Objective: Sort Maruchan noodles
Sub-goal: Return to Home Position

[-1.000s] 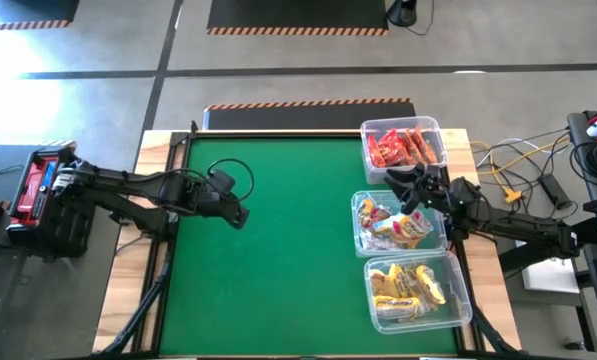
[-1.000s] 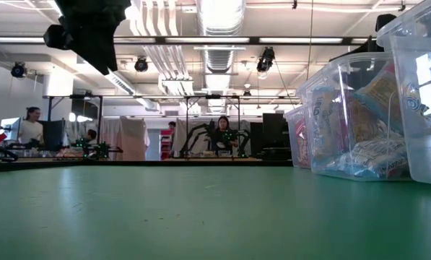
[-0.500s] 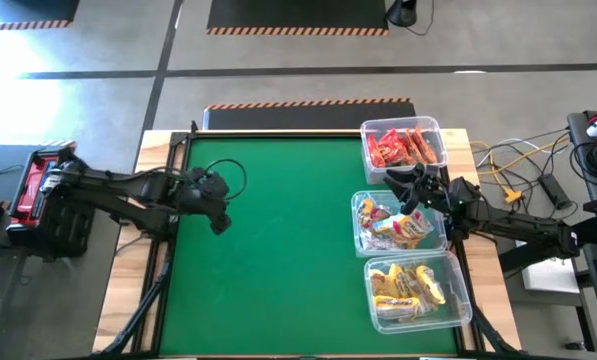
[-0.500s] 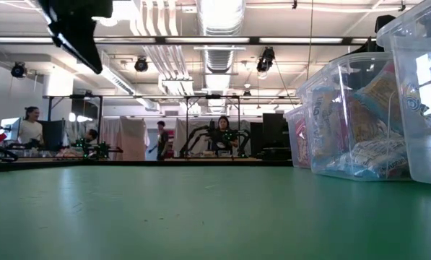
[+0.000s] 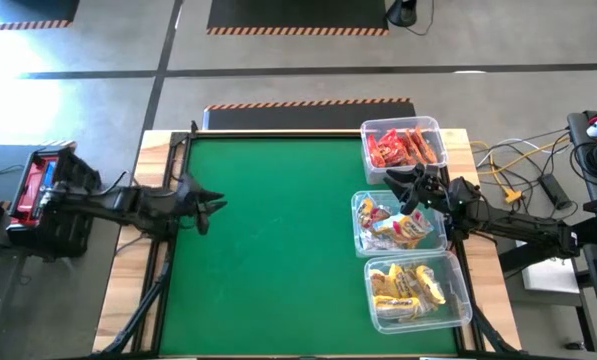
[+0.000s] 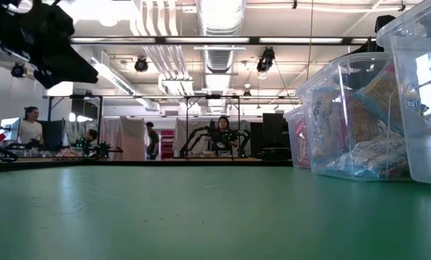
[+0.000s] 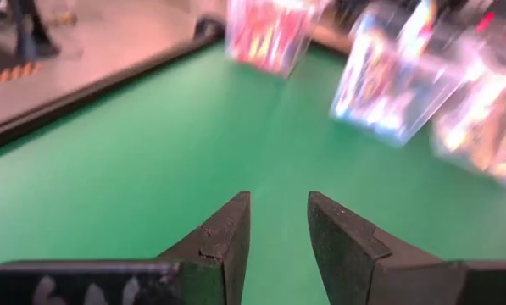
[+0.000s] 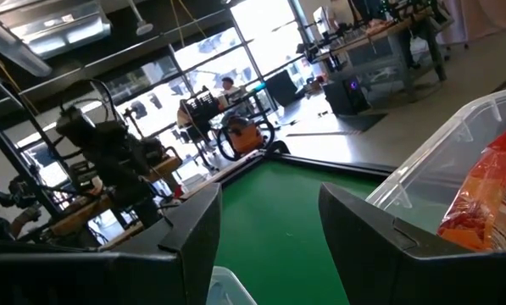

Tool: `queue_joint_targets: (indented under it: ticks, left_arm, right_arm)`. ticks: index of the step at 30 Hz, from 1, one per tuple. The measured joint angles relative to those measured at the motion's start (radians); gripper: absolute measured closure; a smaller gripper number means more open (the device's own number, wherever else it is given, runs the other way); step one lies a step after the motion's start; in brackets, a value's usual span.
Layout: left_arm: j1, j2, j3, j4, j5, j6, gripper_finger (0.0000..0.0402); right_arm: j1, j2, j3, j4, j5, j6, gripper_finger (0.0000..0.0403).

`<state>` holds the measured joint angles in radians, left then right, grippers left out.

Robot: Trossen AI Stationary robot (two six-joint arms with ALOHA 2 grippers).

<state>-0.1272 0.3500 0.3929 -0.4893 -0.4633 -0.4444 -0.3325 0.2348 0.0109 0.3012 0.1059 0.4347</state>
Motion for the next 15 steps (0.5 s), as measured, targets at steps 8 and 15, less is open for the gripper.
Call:
queue_joint_targets:
  ticks: [8,15]
  left_arm:
    - [0.0,-0.207,-0.178,0.203,-0.079,0.026,0.0299]
    - [0.0,-0.295,-0.27,0.332,-0.142,0.099,0.0299]
  right_arm:
    - [0.0,0.0,0.0,-0.001,0.0,0.0,0.0216]
    - [0.0,0.0,0.0,-0.002,0.0,0.0,0.0216]
